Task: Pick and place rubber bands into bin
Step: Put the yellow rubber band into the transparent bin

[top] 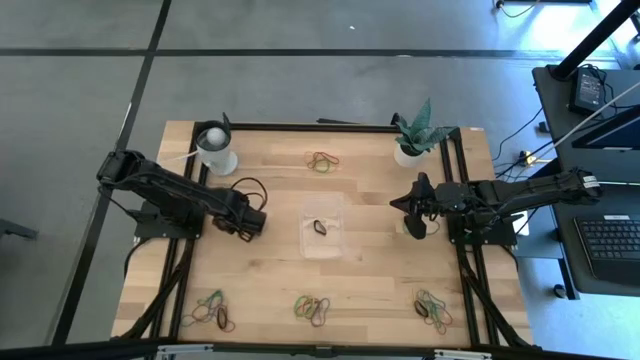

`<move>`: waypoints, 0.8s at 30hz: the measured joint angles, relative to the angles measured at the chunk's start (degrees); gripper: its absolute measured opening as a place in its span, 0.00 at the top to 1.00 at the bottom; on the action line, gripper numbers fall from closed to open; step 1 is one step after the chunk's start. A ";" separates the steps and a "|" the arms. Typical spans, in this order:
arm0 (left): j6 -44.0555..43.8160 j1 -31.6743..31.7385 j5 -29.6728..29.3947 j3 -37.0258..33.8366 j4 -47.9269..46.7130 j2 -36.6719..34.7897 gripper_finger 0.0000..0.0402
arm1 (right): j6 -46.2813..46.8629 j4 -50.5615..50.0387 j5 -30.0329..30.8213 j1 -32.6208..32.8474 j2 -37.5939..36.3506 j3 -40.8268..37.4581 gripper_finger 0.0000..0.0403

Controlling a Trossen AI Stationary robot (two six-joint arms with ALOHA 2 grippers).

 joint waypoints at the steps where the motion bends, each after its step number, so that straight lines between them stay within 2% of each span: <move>1: -1.15 -0.04 0.00 -0.44 -0.67 0.00 1.00 | 0.00 0.00 0.00 0.00 0.00 0.00 0.96; 12: -2.73 -0.07 0.17 -1.43 0.39 0.00 0.99 | 0.00 0.00 0.00 0.00 0.00 0.00 0.96; 24: -1.48 -0.03 0.15 -1.43 0.25 0.00 0.75 | 0.00 0.00 0.00 0.00 -0.02 0.00 0.96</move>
